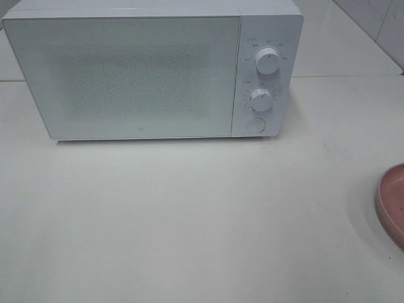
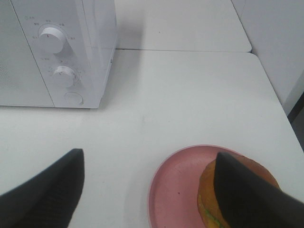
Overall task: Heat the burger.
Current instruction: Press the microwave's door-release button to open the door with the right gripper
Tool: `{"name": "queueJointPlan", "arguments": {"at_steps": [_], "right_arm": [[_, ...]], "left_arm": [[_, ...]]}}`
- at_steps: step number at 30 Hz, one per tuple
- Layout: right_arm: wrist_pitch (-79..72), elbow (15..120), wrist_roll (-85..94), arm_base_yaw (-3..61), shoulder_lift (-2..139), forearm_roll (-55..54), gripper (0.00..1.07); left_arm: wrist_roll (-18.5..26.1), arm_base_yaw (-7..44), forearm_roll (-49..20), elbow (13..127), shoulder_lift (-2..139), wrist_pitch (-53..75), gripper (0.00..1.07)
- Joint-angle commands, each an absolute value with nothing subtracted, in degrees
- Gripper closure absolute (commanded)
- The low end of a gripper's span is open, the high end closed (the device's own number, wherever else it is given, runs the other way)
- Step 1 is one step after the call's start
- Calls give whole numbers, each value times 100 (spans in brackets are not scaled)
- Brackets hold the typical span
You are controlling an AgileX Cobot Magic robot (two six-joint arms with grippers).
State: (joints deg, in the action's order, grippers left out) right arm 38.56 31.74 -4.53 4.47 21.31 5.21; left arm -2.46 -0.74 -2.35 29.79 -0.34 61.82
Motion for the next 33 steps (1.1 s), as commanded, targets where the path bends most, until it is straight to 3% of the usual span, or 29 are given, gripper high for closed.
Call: {"name": "queueJointPlan", "arguments": {"at_steps": [1,21,33], "right_arm": [[3535,3203,-453,430,2338,521,36],[1753,3203,-453,430,4458,630,36],[-997,2355,-453,430,5329,894,36]], "left_arm": [[-252,-97,-281,2962,-138,6142,7],[-252,-97,-281,2962,-138,6142,7],[-252,-97,-281,2962,-138,6142,7]]}}
